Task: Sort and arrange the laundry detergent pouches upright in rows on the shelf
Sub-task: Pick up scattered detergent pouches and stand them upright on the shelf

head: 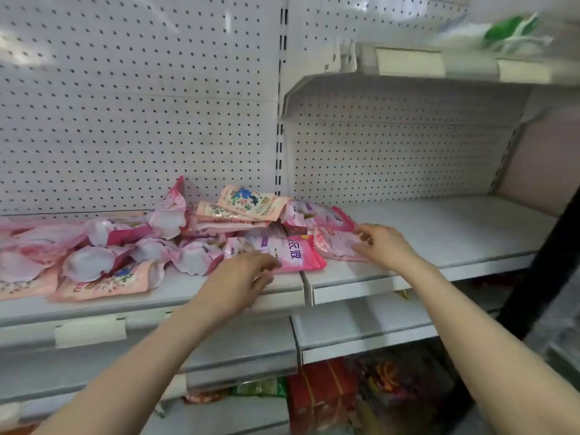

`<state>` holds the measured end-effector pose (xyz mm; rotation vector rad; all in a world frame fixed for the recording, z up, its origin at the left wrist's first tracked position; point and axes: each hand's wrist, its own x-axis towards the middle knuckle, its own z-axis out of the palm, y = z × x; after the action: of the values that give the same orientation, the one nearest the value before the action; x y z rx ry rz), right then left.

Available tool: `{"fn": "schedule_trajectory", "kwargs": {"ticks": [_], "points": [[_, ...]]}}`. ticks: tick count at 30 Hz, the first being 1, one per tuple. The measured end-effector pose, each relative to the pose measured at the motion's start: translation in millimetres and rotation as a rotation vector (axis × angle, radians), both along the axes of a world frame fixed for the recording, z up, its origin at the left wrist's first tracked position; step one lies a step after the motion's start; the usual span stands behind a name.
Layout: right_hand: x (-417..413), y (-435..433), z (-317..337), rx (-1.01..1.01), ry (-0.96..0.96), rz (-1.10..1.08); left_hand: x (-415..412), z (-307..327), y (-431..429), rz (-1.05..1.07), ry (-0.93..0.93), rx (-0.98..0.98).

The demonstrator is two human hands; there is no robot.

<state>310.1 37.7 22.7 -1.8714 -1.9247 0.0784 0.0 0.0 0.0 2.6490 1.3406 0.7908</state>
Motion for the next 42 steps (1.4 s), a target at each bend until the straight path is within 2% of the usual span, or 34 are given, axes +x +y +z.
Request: {"fn": "schedule_trajectory", "kwargs": {"ticks": [3,5,7,10,15,17,19,20,22,24,26,30,32,34,37,42], "points": [[-10,20,-14,-0.179,-0.043,0.093,34,-1,40,0.052,0.130,0.102],[-16,31,-33,-0.232,-0.114,0.203,47,-8,62,0.120,0.232,0.063],[-2,42,-53,-0.170,-0.220,0.234,50,-22,76,0.185,0.316,-0.003],[28,61,-59,0.048,-0.201,0.322,55,-25,88,0.229,0.347,-0.022],[69,71,-49,0.096,-0.205,0.372,75,-12,84,0.317,0.458,-0.085],[87,61,-36,0.008,-0.009,0.322,82,-10,84,0.339,0.470,-0.105],[104,56,-27,-0.043,0.133,0.183,87,-8,87,0.346,0.462,-0.140],[114,61,-28,-0.014,0.137,0.088,88,-8,90,0.352,0.450,-0.150],[128,75,-33,-0.006,0.005,-0.108,89,-9,98,0.358,0.415,-0.155],[133,87,-41,-0.171,-0.092,-0.259,93,-13,103,0.355,0.421,-0.192],[135,94,-47,-0.282,-0.089,-0.344,97,-14,106,0.356,0.454,-0.224],[142,110,-36,-0.371,0.179,-0.355,102,-6,114,0.329,0.466,-0.250],[141,109,-31,-0.420,0.242,-0.322,102,-8,117,0.301,0.509,-0.246],[136,107,-33,-0.381,0.270,-0.306,99,-12,119,0.281,0.553,-0.208],[128,101,-27,-0.320,0.211,-0.337,98,-14,123,0.238,0.582,-0.177],[105,87,-19,-0.431,0.045,-0.389,96,-12,121,0.259,0.605,-0.274]]}}
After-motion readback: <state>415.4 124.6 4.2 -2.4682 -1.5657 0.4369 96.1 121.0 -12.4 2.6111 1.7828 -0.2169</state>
